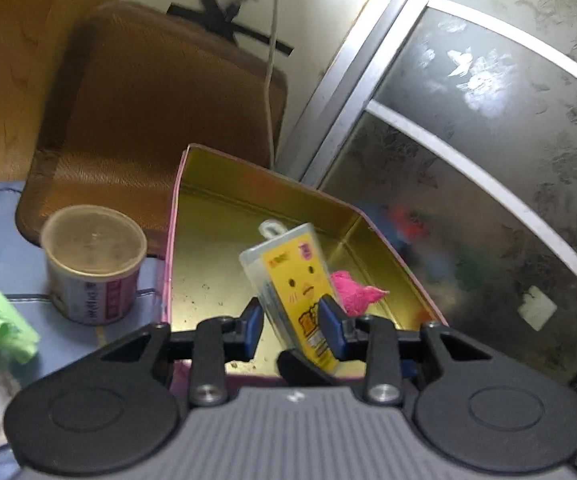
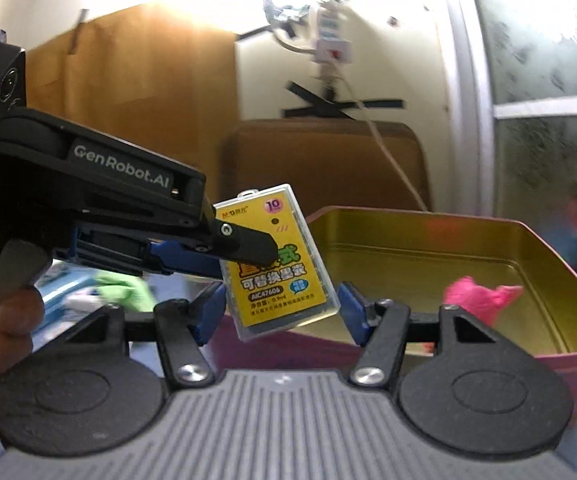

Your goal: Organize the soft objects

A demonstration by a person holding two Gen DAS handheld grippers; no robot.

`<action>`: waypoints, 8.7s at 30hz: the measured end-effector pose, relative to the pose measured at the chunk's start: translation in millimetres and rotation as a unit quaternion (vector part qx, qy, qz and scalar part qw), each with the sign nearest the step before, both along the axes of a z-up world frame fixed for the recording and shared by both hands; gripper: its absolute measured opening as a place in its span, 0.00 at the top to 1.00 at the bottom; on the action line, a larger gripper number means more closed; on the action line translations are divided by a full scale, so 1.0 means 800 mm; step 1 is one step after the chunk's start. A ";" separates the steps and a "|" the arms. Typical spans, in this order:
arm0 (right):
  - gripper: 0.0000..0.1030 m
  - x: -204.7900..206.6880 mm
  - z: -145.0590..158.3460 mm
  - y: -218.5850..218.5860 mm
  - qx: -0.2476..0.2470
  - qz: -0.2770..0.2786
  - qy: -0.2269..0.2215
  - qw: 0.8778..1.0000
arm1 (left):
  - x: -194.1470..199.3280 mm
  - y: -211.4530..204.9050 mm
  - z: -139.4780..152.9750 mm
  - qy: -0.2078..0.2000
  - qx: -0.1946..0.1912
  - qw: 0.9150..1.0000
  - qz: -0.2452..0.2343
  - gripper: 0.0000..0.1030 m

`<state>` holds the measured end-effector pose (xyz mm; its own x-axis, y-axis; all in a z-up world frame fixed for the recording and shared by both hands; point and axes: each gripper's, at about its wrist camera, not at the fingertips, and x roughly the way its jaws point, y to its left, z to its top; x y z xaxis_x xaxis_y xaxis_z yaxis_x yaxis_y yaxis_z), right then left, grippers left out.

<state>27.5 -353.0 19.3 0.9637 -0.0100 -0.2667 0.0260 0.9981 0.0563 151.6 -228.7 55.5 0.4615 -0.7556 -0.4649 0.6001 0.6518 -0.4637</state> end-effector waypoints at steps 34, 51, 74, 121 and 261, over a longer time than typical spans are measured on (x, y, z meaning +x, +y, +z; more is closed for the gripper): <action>0.55 0.132 -0.006 0.164 -0.031 0.174 0.101 0.979 | -0.072 0.278 -0.069 -0.058 0.029 0.975 0.211 0.68; 0.92 -0.035 0.033 0.076 0.046 0.206 0.015 0.977 | -0.077 0.283 -0.071 -0.049 0.011 0.984 0.173 0.65; 0.18 -0.046 -0.024 0.125 -0.016 0.210 0.101 0.972 | -0.104 0.221 -0.065 0.034 -0.025 0.995 0.088 0.40; 0.43 -0.018 -0.011 -0.067 -0.030 -0.089 0.005 0.996 | -0.049 -0.052 -0.006 -0.053 0.028 0.998 -0.024 0.55; 0.46 -0.054 0.015 0.037 -0.066 0.017 -0.021 0.997 | -0.092 0.034 0.025 -0.150 0.050 0.987 -0.017 0.62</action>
